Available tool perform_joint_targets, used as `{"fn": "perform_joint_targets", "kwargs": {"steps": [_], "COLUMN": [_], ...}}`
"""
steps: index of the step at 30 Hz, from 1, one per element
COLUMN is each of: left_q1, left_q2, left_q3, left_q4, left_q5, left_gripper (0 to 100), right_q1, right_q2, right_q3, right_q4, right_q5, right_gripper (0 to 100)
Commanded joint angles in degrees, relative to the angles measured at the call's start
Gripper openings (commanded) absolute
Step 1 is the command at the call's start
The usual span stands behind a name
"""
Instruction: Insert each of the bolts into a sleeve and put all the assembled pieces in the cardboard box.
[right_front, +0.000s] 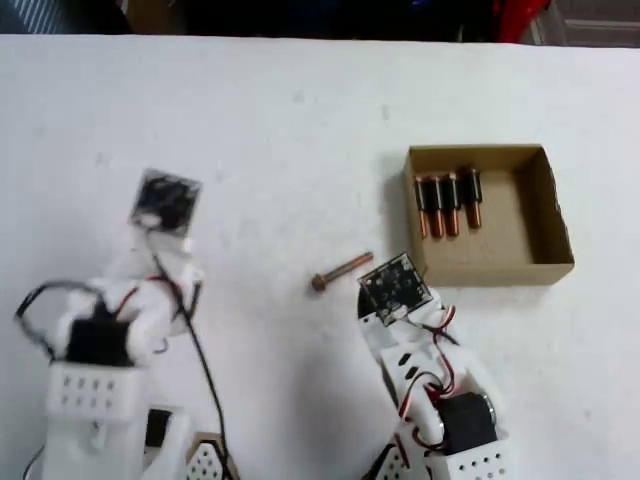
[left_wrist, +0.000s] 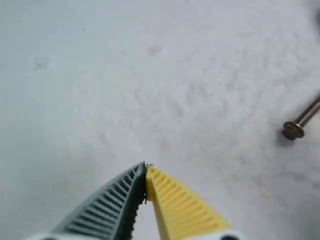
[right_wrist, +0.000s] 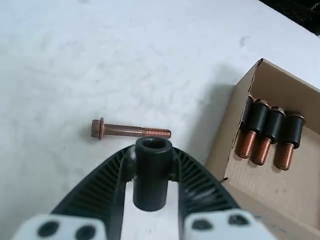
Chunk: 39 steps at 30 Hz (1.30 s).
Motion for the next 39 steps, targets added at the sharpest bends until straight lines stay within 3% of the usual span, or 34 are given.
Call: {"fn": "perform_joint_targets", "kwargs": {"steps": [1,6,12,24,39], "left_q1": [5.49,10.51,16.92,25.10,28.62], "left_q2": [6.90,16.48,25.71,49.63,75.30], "left_q3": [-3.08,-3.16,-4.48,-25.85,-45.71], "left_q4": [-3.25,-8.09,-14.59,-10.46,-9.14], "left_q5": [-0.35,-0.35,-0.35,-0.44,-1.41], "left_gripper": [2,3,17,17,17], "right_q1": [0.75,5.14,6.37,9.45,10.07], "right_q2": [-0.66,-0.66,-0.66,-0.66,-0.66], "right_q3": [-0.62,-0.44,0.35,0.88,3.96], "right_q4": [-0.40,-3.56,-3.91,-4.88,-9.19], "right_q5": [-1.05,-1.23,-1.23,-1.23,-1.23], "right_gripper": [1.7,1.7,1.7,1.7,1.7]}}
